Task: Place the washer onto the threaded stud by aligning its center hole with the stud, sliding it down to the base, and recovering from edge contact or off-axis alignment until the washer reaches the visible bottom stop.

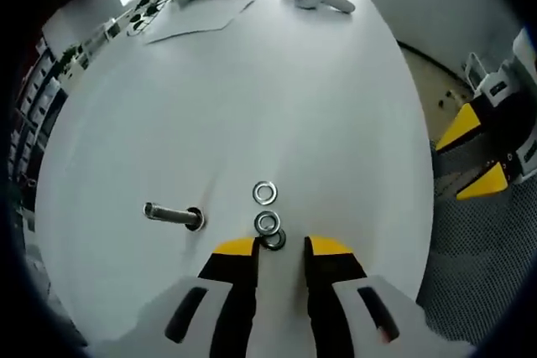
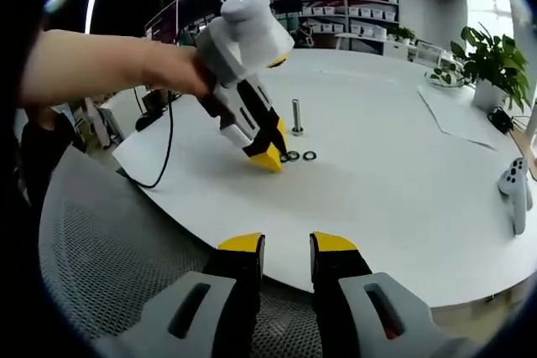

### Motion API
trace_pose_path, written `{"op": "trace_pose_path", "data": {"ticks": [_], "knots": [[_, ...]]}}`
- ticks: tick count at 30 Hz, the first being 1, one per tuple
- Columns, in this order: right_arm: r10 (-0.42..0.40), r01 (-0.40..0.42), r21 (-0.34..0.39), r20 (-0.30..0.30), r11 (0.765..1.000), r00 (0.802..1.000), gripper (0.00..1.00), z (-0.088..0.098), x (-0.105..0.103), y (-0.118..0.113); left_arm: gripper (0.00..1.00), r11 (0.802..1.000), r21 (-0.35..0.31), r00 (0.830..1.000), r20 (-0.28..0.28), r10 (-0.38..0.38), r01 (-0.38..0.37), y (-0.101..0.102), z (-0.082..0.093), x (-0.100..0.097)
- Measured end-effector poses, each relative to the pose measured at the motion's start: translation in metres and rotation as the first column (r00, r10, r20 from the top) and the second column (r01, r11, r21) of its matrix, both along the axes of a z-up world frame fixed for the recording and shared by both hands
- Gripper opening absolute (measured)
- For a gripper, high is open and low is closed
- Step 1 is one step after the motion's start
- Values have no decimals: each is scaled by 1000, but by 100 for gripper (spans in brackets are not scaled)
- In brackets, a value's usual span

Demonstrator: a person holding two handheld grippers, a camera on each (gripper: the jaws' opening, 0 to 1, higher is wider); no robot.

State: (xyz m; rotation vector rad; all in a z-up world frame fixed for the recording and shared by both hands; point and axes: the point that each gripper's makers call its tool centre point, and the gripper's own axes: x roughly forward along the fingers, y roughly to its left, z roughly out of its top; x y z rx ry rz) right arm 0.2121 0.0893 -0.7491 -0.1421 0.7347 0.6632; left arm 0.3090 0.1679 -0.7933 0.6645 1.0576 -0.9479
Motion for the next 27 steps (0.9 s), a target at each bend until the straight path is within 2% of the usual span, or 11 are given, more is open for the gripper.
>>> {"op": "trace_pose_path", "data": {"ticks": [5, 7, 10, 13, 19, 21, 23, 27], "knots": [[8, -8, -2, -4, 1000, 1000, 24, 0, -1, 1, 10, 999, 45, 1000, 7, -22, 22, -4, -1, 1], [7, -7, -1, -3, 1000, 1000, 24, 0, -1, 1, 10, 997, 72, 999, 30, -43, 41, -5, 1, 2], [8, -8, 0, -2, 1000, 1000, 24, 0, 0, 1, 10, 995, 77, 996, 58, -75, 70, -6, 0, 4], [12, -12, 1, -1, 1000, 1000, 24, 0, -1, 2, 10, 999, 51, 999, 45, -9, 7, -4, 1, 6], [7, -7, 3, 3, 1000, 1000, 24, 1, 0, 2, 9, 999, -22, 997, 66, 49, -48, -2, 1, 7], [8, -8, 2, 2, 1000, 1000, 24, 1, 0, 2, 9, 997, -14, 995, 66, 76, -76, 2, 1, 6], [4, -4, 1, 1, 1000, 1000, 24, 0, 0, 1, 9, 997, -23, 993, 93, 72, -70, 4, 2, 7], [1, -1, 1, 3, 1000, 1000, 24, 1, 1, 1, 9, 995, -40, 989, 111, 96, -92, 9, 10, 12]]}}
